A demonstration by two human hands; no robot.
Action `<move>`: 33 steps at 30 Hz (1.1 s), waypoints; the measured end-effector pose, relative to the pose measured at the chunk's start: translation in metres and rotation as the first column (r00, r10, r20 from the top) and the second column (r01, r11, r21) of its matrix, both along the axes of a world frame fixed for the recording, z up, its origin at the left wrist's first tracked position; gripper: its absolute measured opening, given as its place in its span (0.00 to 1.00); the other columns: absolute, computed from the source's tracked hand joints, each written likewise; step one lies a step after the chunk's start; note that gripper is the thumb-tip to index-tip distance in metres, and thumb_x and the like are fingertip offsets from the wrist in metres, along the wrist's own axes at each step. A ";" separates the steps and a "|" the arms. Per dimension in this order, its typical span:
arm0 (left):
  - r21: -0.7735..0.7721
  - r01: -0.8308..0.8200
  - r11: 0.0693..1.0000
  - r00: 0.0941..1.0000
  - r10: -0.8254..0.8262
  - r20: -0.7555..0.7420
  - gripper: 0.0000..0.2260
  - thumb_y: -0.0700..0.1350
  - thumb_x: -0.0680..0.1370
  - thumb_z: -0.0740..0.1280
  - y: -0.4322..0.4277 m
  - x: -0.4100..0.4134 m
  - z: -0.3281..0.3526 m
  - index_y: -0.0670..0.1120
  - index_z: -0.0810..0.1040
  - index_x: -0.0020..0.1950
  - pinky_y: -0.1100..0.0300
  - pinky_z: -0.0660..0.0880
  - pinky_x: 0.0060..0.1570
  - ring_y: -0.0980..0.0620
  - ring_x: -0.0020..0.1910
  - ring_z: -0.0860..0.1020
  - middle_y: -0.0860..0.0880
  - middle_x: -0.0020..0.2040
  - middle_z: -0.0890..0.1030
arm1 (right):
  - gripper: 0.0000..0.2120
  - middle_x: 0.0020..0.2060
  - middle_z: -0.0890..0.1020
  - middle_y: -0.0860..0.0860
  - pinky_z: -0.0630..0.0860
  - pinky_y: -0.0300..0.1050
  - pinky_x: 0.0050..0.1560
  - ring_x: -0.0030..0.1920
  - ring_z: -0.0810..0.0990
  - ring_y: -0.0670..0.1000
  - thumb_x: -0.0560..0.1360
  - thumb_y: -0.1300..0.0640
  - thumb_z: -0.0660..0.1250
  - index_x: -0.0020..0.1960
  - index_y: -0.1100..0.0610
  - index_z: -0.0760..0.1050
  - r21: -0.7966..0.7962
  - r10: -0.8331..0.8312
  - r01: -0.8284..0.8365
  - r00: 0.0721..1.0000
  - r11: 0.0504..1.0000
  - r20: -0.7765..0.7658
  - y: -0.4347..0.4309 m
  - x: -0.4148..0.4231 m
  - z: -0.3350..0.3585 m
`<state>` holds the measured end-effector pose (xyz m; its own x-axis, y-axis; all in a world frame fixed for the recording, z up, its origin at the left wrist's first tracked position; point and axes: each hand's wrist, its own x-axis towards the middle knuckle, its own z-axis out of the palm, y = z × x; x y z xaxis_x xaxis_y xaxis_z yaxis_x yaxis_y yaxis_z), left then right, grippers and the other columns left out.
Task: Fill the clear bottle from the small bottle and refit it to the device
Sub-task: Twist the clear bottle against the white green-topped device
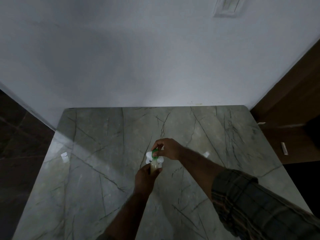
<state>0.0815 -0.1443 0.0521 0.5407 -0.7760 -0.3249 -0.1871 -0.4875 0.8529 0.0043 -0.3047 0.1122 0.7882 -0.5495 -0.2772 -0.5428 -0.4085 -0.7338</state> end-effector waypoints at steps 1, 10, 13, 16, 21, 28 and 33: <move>-0.008 0.001 1.000 1.000 -0.001 0.000 0.10 0.51 0.73 0.74 -0.001 0.000 0.002 0.55 0.77 0.34 0.74 0.68 0.26 0.66 0.26 0.74 0.59 0.26 0.77 | 0.11 0.45 0.84 0.45 0.68 0.28 0.43 0.46 0.80 0.45 0.70 0.54 0.76 0.52 0.54 0.83 -0.007 0.005 -0.005 1.000 1.000 -0.001 -0.002 0.000 0.002; 0.040 0.024 0.999 1.000 -0.024 -0.020 0.06 0.53 0.74 0.72 0.001 -0.001 -0.004 0.55 0.80 0.39 0.68 0.71 0.33 0.59 0.33 0.79 0.54 0.34 0.82 | 0.10 0.44 0.82 0.43 0.69 0.31 0.43 0.43 0.77 0.41 0.70 0.54 0.75 0.50 0.53 0.83 -0.005 -0.018 0.018 1.000 1.000 0.017 0.004 -0.004 -0.010; 0.034 0.020 0.999 1.000 -0.020 0.002 0.07 0.52 0.74 0.73 -0.001 0.000 0.000 0.54 0.80 0.37 0.71 0.69 0.30 0.62 0.30 0.76 0.55 0.31 0.80 | 0.11 0.44 0.83 0.45 0.69 0.33 0.43 0.44 0.78 0.43 0.70 0.53 0.76 0.51 0.54 0.83 -0.002 0.007 -0.007 1.000 1.000 0.000 0.000 -0.001 -0.003; 0.031 0.029 0.999 0.999 -0.030 0.021 0.07 0.52 0.74 0.73 -0.002 -0.001 0.007 0.55 0.79 0.37 0.74 0.69 0.27 0.67 0.29 0.77 0.57 0.30 0.79 | 0.11 0.43 0.82 0.45 0.69 0.30 0.42 0.44 0.77 0.43 0.70 0.54 0.76 0.52 0.53 0.83 -0.024 0.036 -0.036 0.999 0.999 -0.018 -0.004 0.000 0.004; 0.041 0.029 0.999 1.000 -0.029 0.003 0.05 0.52 0.75 0.73 -0.001 -0.002 0.003 0.56 0.79 0.39 0.72 0.69 0.30 0.62 0.32 0.78 0.54 0.34 0.82 | 0.11 0.46 0.84 0.47 0.70 0.36 0.45 0.45 0.78 0.44 0.71 0.55 0.75 0.52 0.55 0.82 -0.004 0.003 -0.003 1.000 1.000 -0.001 0.001 -0.003 -0.006; 0.010 0.012 1.000 1.000 -0.012 -0.017 0.06 0.51 0.74 0.73 -0.001 -0.003 0.006 0.58 0.79 0.39 0.75 0.71 0.29 0.67 0.33 0.78 0.57 0.33 0.81 | 0.11 0.43 0.81 0.41 0.70 0.34 0.45 0.45 0.79 0.42 0.70 0.52 0.76 0.52 0.52 0.83 -0.026 0.039 -0.040 0.998 0.999 -0.039 -0.004 -0.001 0.002; 0.008 -0.002 1.000 1.000 0.002 -0.006 0.06 0.49 0.75 0.72 -0.003 -0.006 0.006 0.55 0.79 0.39 0.74 0.71 0.29 0.66 0.31 0.78 0.56 0.33 0.80 | 0.11 0.48 0.83 0.45 0.76 0.45 0.51 0.48 0.79 0.46 0.70 0.51 0.76 0.52 0.49 0.83 -0.073 0.038 -0.042 0.998 0.996 -0.049 -0.003 -0.001 -0.002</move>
